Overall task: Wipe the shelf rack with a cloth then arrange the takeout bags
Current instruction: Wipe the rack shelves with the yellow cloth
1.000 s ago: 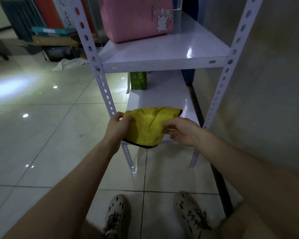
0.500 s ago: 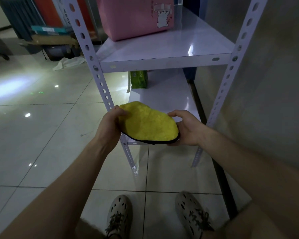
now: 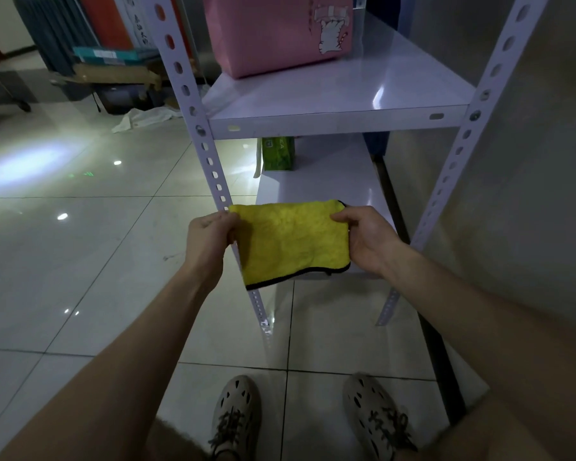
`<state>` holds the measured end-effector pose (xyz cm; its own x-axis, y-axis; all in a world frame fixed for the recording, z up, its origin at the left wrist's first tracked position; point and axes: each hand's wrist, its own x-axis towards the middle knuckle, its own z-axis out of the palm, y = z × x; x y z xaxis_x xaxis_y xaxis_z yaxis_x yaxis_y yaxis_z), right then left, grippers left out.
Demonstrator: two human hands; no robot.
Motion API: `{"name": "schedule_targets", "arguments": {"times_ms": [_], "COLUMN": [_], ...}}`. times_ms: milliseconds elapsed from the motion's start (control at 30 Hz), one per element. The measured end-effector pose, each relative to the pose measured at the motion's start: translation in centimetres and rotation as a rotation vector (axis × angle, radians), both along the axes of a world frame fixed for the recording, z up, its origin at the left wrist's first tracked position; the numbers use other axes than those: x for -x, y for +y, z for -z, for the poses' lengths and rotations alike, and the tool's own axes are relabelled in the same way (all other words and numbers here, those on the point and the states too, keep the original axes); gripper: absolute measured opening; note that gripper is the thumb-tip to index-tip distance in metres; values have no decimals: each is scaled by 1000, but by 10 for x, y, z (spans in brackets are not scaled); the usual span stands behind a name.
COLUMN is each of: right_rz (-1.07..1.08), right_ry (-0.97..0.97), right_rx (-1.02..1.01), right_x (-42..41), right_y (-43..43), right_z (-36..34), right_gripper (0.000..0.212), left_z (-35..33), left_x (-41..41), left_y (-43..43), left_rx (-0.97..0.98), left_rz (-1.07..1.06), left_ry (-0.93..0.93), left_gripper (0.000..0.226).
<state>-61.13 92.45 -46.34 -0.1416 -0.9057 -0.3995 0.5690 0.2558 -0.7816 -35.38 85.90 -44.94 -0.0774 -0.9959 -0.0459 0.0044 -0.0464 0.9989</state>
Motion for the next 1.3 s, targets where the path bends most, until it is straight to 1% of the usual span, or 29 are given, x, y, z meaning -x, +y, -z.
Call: {"name": "schedule_targets", "arguments": {"times_ms": [67, 100, 133, 167, 200, 267, 400, 500, 567, 633, 700, 767, 800, 867, 967, 1033, 1100, 1133, 1200, 1267, 1300], "right_rz": [18, 38, 51, 46, 23, -14, 1, -43, -75, -89, -80, -90, -99, -120, -204, -322, -409, -406, -319, -242, -242], "right_ry": [-31, -55, -40, 21, 99, 214, 372, 553, 623, 698, 830, 1028, 1128, 1276, 1413, 1431, 1364, 1315, 1238, 1135, 1081], "right_rx": [45, 51, 56, 64, 76, 109, 139, 99, 69, 37, 9, 17, 32, 48, 6, -43, -81, -95, -132, -215, -270], "right_x": [0, 0, 1, 2, 3, 6, 20, 32, 40, 46, 51, 55, 56, 56, 60, 63, 65, 64, 62, 59, 57], "right_y": [-1, -1, -1, -1, 0, 2, 6, 9, 11, 12, 12, 14, 15, 17, 17, 17, 17, 16, 12, 9, 7], "right_z": [-1, -1, -1, 0, 1, 3, 7, 12, 16, 20, 24, 27, 29, 34, 41, 44, 49, 53, 61, 73, 80], "right_gripper": [30, 32, 40, 48, 51, 46, 32, 25, 28, 38, 41, 33, 26, 14, 15, 16, 16, 16, 18, 21, 21], "left_z": [1, 2, 2, 3, 4, 6, 8, 11, 14, 15, 16, 17, 17, 16, 16, 16, 14, 13, 9, 10, 14], "left_x": [0, 1, 2, 3, 3, 0, -6, -6, -3, 3, 11, 19, 24, 32, 40, 45, 53, 59, 79, 106, 121], "left_y": [-4, -6, -8, -10, -11, -11, -11, -12, -12, -13, -14, -13, -13, -14, -19, -24, -31, -35, -44, -51, -53], "left_rx": [-47, -87, -118, -130, -124, -84, 35, 79, 91, 93, 153, 255, 295, 319, 333, 322, 325, 327, 353, 458, 489], "left_rz": [-2, -10, -20, -32, -36, -8, 55, 94, 125, 165, 191, 197, 200, 207, 239, 289, 304, 292, 261, 240, 244], "left_ry": [79, 140, 177, 174, 151, 100, -111, -267, -385, -485, -653, -860, -932, -1001, -1093, -1133, -1139, -1109, -1021, -968, -932], "left_gripper": [18, 19, 24, 28, 31, 35, 19, 15, 16, 25, 30, 26, 24, 20, 17, 13, 12, 13, 19, 28, 34]}}
